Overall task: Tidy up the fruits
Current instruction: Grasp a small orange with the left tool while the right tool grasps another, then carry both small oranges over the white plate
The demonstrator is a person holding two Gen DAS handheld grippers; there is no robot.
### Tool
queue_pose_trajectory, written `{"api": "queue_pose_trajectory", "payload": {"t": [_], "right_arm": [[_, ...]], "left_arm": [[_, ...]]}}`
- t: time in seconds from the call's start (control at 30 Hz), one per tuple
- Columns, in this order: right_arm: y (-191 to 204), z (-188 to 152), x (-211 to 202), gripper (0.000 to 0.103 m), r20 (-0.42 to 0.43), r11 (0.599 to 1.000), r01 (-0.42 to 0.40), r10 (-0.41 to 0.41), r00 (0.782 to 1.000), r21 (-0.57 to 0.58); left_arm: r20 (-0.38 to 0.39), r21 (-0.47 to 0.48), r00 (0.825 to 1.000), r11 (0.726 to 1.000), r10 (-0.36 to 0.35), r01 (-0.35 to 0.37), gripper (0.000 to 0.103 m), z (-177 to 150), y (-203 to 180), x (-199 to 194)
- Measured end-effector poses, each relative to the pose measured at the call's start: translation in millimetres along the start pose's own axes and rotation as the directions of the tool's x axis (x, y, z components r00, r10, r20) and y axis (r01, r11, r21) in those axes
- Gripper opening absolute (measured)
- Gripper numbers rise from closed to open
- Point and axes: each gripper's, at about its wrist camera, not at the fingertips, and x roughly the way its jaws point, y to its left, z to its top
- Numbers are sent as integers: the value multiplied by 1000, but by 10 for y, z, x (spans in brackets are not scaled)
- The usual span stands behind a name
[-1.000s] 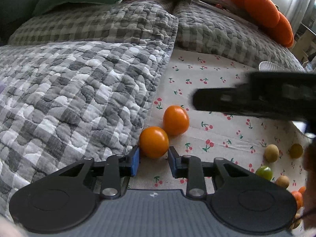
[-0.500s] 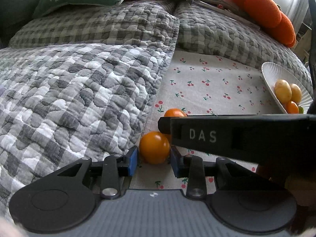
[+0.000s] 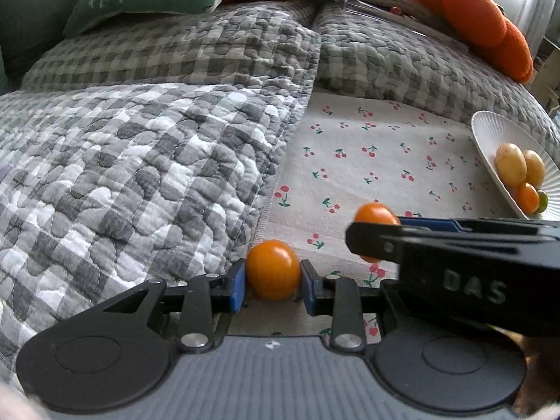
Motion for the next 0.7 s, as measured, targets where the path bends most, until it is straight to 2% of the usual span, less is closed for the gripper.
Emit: {"api": "queue_pose_trajectory", "payload": {"t": [0.23, 0.7], "right_arm": [[-82, 38, -261, 28, 24, 1000, 1, -1, 1000, -2], [-357, 57, -711, 28, 49, 998, 61, -62, 997, 18]], "left_arm": [[36, 16, 998, 999, -49, 48, 19, 44, -68, -123], [63, 24, 988, 990, -142, 141, 20, 47, -216, -378]]}}
